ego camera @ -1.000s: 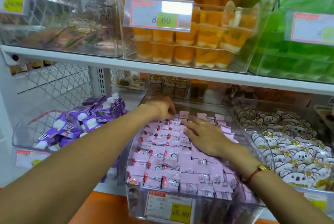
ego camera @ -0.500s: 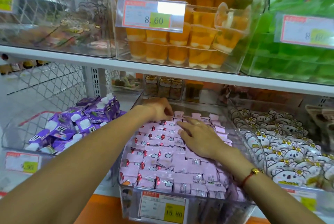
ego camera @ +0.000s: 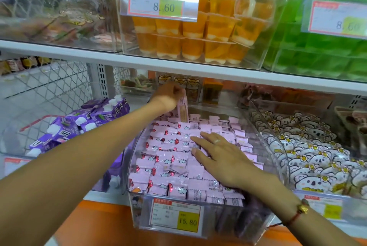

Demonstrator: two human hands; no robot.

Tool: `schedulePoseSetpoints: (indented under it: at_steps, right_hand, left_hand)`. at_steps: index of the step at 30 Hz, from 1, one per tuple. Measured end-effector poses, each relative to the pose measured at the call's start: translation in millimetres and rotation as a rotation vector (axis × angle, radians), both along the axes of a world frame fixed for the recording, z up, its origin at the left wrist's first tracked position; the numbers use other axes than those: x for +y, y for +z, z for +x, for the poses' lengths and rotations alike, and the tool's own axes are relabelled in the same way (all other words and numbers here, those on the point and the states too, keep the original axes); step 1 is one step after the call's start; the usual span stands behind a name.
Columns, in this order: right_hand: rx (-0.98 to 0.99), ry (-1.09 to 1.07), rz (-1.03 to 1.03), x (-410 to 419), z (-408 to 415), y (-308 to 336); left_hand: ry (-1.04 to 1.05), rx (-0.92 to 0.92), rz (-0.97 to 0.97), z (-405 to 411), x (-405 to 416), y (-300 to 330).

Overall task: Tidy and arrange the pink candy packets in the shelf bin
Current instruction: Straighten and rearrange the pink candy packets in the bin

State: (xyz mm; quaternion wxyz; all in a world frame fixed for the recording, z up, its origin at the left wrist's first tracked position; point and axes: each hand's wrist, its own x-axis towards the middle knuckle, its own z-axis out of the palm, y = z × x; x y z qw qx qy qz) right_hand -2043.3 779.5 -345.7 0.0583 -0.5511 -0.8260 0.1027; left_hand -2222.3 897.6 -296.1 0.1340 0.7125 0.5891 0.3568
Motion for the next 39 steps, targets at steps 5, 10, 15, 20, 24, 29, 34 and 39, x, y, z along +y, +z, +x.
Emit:
schedulePoseSetpoints:
  at_steps: [5,10,15,20,24,29,34,39]
  right_hand:
    - [0.012,-0.003,-0.009,-1,-1,2]
    - [0.254,-0.022,0.334,-10,-6,18]
    - [0.486,0.118,0.587,-27,-28,39]
    - [0.687,0.192,0.517,-32,-30,39]
    - [1.22,0.004,-0.154,-33,-29,46]
    - [1.459,-0.144,-0.597,-34,-29,50]
    - [1.602,-0.15,-0.671,-30,-25,51]
    - [1.716,-0.091,-0.432,-29,-26,50]
  left_hand:
    - [0.128,-0.635,0.046,-6,-26,3]
    - [0.149,-1.222,-0.023,-19,-81,12]
    - [0.08,-1.322,-0.145,-23,-136,-1]
    - [-0.024,-1.402,-0.28,-23,-158,1]
    - [-0.018,-0.972,-0.112,-31,-157,2]
    - [-0.19,-0.857,-0.171,-34,-156,-1]
    - [-0.178,-0.968,-0.119,-33,-154,-3]
    - [-0.117,-0.742,0.01,-29,-154,-6]
